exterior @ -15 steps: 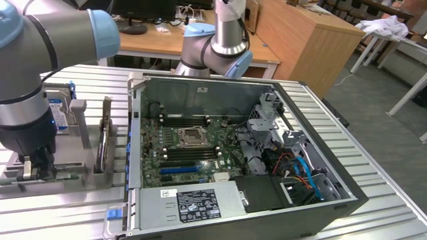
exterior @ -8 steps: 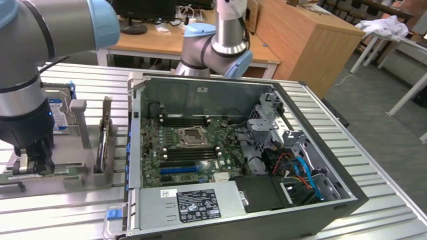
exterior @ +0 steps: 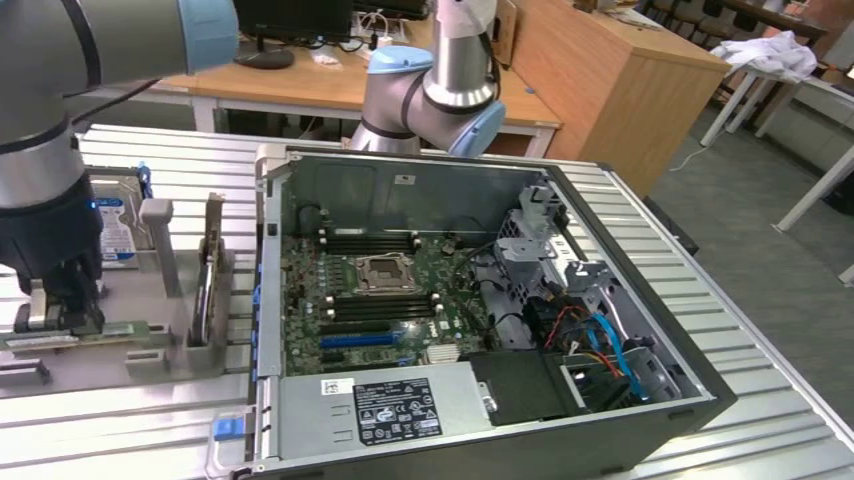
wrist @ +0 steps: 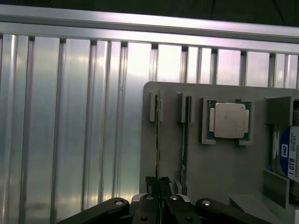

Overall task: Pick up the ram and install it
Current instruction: 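Pick up the ram and move it above insertion slot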

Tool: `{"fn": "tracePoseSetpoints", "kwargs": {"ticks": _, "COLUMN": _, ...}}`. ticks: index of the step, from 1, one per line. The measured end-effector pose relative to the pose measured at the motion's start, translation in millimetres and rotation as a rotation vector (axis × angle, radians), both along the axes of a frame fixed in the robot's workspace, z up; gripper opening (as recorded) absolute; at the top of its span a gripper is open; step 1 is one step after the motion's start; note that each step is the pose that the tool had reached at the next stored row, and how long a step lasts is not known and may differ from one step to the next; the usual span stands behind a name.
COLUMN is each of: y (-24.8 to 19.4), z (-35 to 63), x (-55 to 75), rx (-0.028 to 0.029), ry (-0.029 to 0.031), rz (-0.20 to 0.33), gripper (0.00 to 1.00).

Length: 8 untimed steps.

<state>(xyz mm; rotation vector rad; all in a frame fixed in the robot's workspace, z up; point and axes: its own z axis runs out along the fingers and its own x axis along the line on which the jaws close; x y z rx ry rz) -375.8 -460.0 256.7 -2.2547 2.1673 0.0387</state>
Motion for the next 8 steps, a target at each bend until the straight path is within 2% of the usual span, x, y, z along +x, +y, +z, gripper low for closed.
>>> {"fn": "tracePoseSetpoints", "kwargs": {"ticks": 8, "y": 0.0, "z": 22.2, "x": 0.3, "rx": -0.0001, "ry": 0.0001, "rz": -0.001, "gripper": 0.12}}
